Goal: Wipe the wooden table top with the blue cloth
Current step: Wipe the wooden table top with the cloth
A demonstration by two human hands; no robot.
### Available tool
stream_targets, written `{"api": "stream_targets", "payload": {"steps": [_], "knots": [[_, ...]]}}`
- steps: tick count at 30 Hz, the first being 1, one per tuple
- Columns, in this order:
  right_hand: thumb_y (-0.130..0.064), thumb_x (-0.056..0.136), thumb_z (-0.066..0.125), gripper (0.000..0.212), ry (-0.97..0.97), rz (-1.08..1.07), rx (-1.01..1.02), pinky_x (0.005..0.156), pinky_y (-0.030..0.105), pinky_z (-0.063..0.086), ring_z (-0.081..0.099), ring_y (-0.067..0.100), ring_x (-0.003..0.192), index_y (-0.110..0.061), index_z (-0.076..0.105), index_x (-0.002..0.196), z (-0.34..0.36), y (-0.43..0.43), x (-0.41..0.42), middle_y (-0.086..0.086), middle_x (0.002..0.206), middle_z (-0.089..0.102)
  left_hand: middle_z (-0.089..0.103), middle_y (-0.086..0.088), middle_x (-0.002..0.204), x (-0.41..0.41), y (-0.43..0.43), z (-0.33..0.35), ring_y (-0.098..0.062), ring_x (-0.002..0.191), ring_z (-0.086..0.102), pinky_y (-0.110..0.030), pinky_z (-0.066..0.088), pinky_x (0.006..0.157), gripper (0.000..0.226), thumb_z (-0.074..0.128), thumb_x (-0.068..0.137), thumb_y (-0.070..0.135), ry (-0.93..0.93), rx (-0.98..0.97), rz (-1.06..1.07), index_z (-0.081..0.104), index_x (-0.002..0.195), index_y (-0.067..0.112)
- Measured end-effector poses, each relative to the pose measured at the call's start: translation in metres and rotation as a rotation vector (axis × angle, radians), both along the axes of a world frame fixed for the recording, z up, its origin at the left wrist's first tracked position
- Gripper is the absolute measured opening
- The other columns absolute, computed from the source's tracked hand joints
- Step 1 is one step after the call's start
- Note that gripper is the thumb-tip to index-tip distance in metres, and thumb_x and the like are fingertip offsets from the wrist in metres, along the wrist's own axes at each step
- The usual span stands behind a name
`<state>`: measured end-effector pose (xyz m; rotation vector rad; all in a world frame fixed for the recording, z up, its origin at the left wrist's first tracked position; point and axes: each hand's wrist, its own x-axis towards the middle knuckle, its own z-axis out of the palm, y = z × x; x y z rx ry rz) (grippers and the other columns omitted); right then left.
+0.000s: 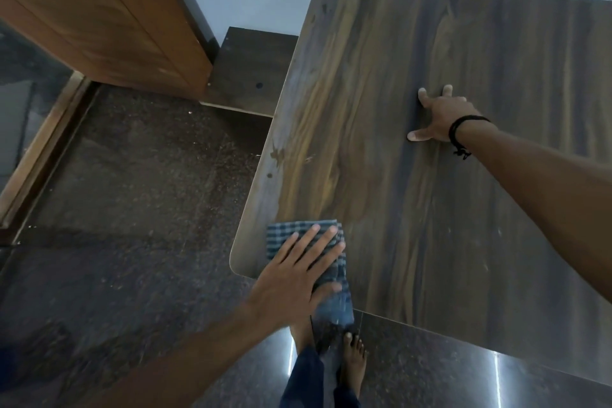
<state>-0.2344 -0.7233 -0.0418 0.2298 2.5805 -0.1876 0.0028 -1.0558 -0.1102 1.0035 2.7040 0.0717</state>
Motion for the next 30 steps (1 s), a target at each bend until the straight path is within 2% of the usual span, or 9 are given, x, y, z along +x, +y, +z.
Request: {"api": "stream_targets", "payload": {"steps": [6,11,14,17,21,24,30], "knots": [[-0.051,0.081,0.077,0.109,-0.003,-0.012,-0.01,0.116,0.053,0.026,0.012,0.051,0.148,-0.031,0.004,0.161,0.0,0.002,0.001,0.021,0.165,-0.006,-0.004,0.0,0.17,-0.126,0.079,0.002,-0.022,0.156,-0.009,-0.048,0.003,0.126,0.066,0.014,0.106,0.059,-0.036,0.101,0.188,0.002,0.162,0.026],[-0.056,0.082,0.073,0.11,-0.039,0.025,0.015,0.118,0.049,0.023,0.016,0.047,0.148,-0.031,0.0,0.161,0.001,0.005,-0.003,0.021,0.165,-0.007,-0.006,0.001,0.17,-0.215,0.139,0.011,-0.022,0.156,-0.008,-0.044,-0.002,0.126,0.068,0.018,0.105,0.059,-0.041,0.092,0.289,0.003,0.163,0.025],[-0.057,0.085,0.07,0.107,-0.054,0.045,0.035,0.118,0.049,0.023,0.017,0.048,0.148,-0.031,-0.002,0.16,0.001,0.005,-0.004,0.022,0.165,-0.008,-0.004,-0.002,0.17,-0.202,0.144,0.011,-0.024,0.156,-0.007,-0.046,0.0,0.126,0.068,0.016,0.106,0.057,-0.029,0.094,0.263,0.005,0.163,0.022],[-0.055,0.087,0.069,0.105,-0.051,0.049,0.038,0.118,0.049,0.022,0.016,0.05,0.147,-0.029,-0.002,0.161,0.001,0.003,-0.003,0.024,0.164,-0.007,-0.007,-0.001,0.169,-0.123,0.122,0.013,-0.023,0.155,-0.012,-0.048,-0.001,0.126,0.066,0.011,0.107,0.057,-0.091,0.122,0.046,0.003,0.162,0.022],[-0.054,0.087,0.07,0.106,-0.055,0.035,0.025,0.118,0.053,0.022,0.009,0.053,0.147,-0.03,-0.003,0.16,-0.003,0.004,-0.004,0.023,0.164,-0.009,0.006,0.0,0.17,-0.043,0.087,0.008,-0.022,0.157,0.002,-0.044,0.006,0.127,0.062,0.02,0.108,0.054,-0.037,0.102,-0.073,0.015,0.162,0.023],[-0.054,0.086,0.071,0.107,-0.046,0.029,0.019,0.118,0.053,0.021,0.009,0.054,0.147,-0.03,-0.003,0.16,-0.003,0.003,-0.006,0.022,0.164,-0.009,0.006,0.002,0.17,-0.071,0.091,0.009,-0.021,0.157,0.003,-0.043,0.004,0.127,0.061,0.019,0.109,0.053,-0.019,0.088,-0.076,0.013,0.162,0.025],[-0.055,0.086,0.07,0.106,-0.04,0.032,0.025,0.116,0.052,0.025,0.012,0.049,0.148,-0.032,-0.001,0.16,0.002,0.004,-0.001,0.019,0.165,-0.009,-0.001,0.004,0.17,-0.218,0.131,0.012,-0.02,0.156,-0.005,-0.045,0.004,0.126,0.064,0.017,0.107,0.055,-0.048,0.109,0.245,0.006,0.162,0.024]]}}
